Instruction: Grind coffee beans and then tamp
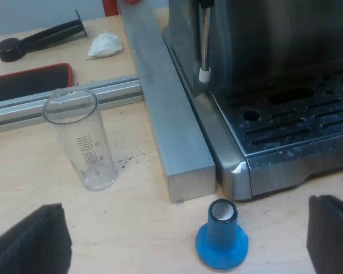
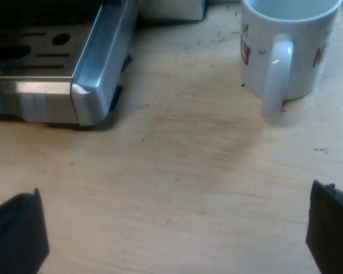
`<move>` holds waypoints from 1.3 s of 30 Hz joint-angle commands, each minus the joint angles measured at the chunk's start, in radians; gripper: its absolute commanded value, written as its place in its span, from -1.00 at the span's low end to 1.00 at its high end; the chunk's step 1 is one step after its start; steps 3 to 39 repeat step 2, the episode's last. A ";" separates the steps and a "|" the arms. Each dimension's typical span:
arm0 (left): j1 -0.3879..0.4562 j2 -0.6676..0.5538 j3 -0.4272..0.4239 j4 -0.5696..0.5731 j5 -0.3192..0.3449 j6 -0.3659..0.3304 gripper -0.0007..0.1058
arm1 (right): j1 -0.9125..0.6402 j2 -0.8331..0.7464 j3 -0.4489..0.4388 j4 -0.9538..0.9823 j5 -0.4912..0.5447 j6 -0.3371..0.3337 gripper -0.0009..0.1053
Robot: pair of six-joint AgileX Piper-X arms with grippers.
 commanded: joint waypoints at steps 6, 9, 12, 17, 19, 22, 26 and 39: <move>0.003 -0.139 -0.004 -0.013 -0.009 -0.002 0.61 | 0.001 -0.047 -0.003 -0.005 -0.005 -0.003 0.77; 0.003 -0.139 -0.004 -0.013 -0.009 -0.002 0.61 | 0.001 -0.047 -0.003 -0.005 -0.005 -0.003 0.77; 0.003 -0.139 -0.004 -0.013 -0.009 -0.002 0.61 | 0.001 -0.047 -0.003 -0.005 -0.005 -0.003 0.77; 0.003 -0.139 -0.004 -0.013 -0.009 -0.002 0.61 | 0.001 -0.047 -0.003 -0.005 -0.005 -0.003 0.77; 0.003 -0.139 -0.004 -0.013 -0.009 -0.002 0.61 | 0.001 -0.047 -0.003 -0.005 -0.005 -0.003 0.77; 0.003 -0.139 -0.004 -0.013 -0.009 -0.002 0.61 | 0.001 -0.047 -0.003 -0.005 -0.005 -0.003 0.77; 0.003 -0.139 -0.004 -0.013 -0.009 -0.002 0.61 | 0.001 -0.047 -0.003 -0.005 -0.005 -0.003 0.77; 0.003 -0.139 -0.004 -0.013 -0.009 -0.002 0.61 | 0.001 -0.047 -0.003 -0.005 -0.005 -0.003 0.77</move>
